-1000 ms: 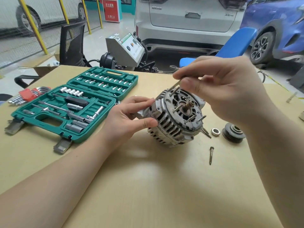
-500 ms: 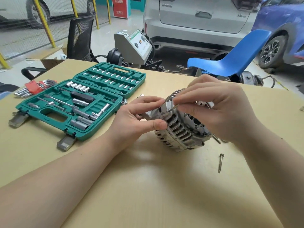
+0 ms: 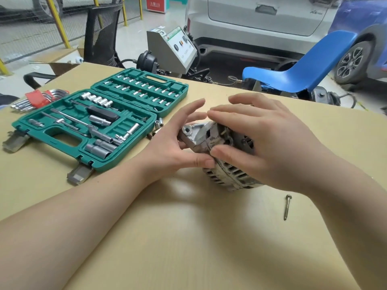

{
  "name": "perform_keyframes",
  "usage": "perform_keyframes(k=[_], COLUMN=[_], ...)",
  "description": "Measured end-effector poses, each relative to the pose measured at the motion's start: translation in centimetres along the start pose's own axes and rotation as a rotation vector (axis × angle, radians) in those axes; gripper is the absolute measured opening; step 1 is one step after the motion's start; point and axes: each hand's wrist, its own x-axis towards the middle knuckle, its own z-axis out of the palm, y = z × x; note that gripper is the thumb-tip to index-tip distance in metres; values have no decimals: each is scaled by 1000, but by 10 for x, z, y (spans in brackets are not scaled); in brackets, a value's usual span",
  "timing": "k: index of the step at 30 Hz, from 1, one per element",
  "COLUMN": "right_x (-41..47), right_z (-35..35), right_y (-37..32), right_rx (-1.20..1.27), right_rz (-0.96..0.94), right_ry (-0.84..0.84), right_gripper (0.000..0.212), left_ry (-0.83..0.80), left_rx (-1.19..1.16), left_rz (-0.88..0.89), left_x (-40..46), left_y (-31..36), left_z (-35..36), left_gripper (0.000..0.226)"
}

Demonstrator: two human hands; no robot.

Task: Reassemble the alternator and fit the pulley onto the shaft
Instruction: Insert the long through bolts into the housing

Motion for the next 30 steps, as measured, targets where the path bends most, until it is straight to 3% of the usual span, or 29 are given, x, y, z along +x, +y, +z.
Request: perform_keyframes(k=[4,13,23,30], right_x=[1,3,5,4], right_z=[-1,-3,-2,-6], right_y=[-3,0,-2,0], right_rx=[-118,145,274,251], right_rz=[-17,34,93,77], right_ry=[-69,30,80,48], right_gripper=[68,30,25,25], left_ry=[-5,-23,-26,5], left_rx=[9,-44,-29,-50], left_rz=[-18,-37,-39,-25], left_x=[0,1,1,0], left_y=[1,1,0,1], left_z=[1,1,-2,0], left_gripper=[115,115,106,80])
